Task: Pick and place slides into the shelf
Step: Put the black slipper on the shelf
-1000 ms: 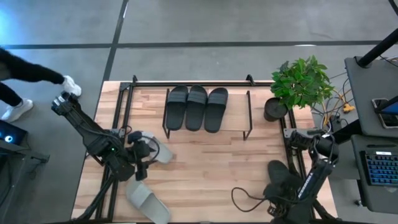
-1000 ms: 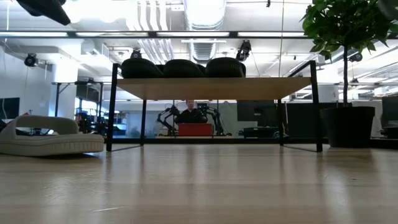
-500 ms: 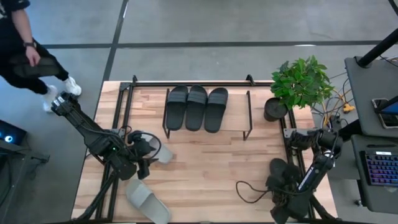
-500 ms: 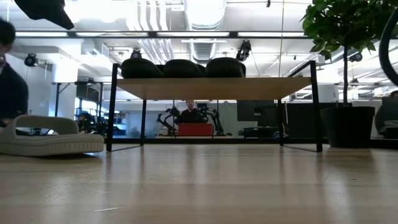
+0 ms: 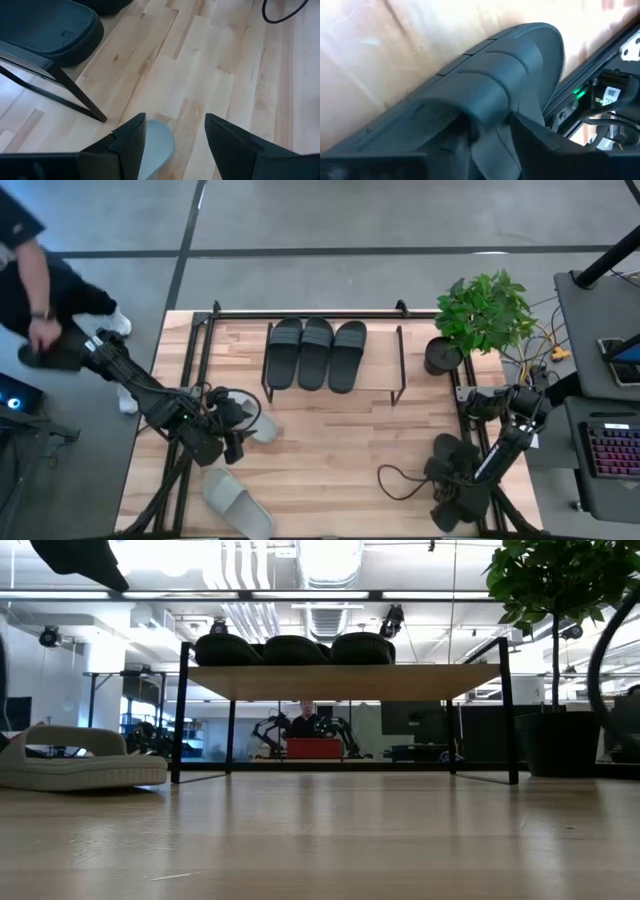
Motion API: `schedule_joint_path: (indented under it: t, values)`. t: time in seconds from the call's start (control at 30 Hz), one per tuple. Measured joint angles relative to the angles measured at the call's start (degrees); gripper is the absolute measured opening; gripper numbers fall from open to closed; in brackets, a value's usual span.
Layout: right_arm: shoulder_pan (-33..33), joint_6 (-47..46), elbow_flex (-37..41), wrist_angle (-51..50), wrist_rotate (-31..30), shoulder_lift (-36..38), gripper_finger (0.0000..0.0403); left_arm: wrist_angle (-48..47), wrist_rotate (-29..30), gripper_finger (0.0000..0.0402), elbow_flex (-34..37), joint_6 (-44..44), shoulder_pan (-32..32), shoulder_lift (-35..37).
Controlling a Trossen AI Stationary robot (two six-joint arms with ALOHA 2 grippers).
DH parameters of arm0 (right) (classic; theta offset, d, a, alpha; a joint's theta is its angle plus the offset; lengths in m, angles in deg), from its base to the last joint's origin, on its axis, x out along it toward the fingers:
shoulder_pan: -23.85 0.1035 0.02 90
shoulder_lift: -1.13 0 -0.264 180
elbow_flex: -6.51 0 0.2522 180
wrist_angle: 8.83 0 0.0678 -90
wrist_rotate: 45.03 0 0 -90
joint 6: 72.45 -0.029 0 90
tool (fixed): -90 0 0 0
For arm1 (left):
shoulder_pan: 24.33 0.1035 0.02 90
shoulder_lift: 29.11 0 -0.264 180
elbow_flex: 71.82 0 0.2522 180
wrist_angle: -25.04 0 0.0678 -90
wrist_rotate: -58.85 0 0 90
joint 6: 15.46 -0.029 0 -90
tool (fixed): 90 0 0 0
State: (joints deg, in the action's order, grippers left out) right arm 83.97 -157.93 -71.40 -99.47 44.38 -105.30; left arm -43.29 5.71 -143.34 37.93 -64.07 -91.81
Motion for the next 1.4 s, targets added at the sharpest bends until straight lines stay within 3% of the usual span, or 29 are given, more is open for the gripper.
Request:
schedule_joint_path:
  t: [0.23, 0.43, 0.53, 0.73, 0.8, 0.93, 1.23, 1.3, 1.4]
  values:
    - [-2.0, 0.0, -0.3, -1.4, -1.0, -0.1, 0.0019, 0.0, 0.0, 0.0189, 0.0, -1.4, 0.7, 0.0]
    - [-5.4, 0.9, -7.8, -2.0, -8.4, 0.0, 0.0011, 0.0, -0.1, 0.0189, 0.0, -1.8, 1.2, 0.0]
    - [-7.5, 3.1, -15.8, -4.4, -15.4, 0.0, 0.001, 0.0, -0.1, 0.0189, 0.0, -1.8, 1.2, 0.0]
    - [-13.7, 13.1, -33.5, -13.1, -35.3, -0.2, 0.001, 0.0, -0.1, 0.0189, 0.0, -1.8, 1.2, 0.0]
    - [-16.7, 20.7, -36.7, -12.8, -39.8, 0.0, 0.0011, 0.1, -0.1, 0.0189, 0.0, -2.7, 1.2, 0.0]
    - [-24.0, 32.0, -40.3, -13.2, -43.1, -0.3, 0.0012, 0.1, -0.1, 0.0189, 0.0, -4.3, 1.2, 0.0]
    - [-36.8, 43.0, -50.5, -13.1, -64.6, -0.2, 0.0012, 0.0, -0.2, 0.0189, 0.0, -4.7, 1.2, 0.0]
    - [-40.0, 47.1, -52.6, -13.1, -64.6, -0.1, 0.0012, 0.1, -0.2, 0.0189, 0.0, -4.7, 1.2, 0.0]
    - [-46.1, 49.9, -53.2, -13.1, -58.0, 0.0, 0.0012, 0.1, -0.2, 0.0189, 0.0, -4.7, 1.2, 0.0]
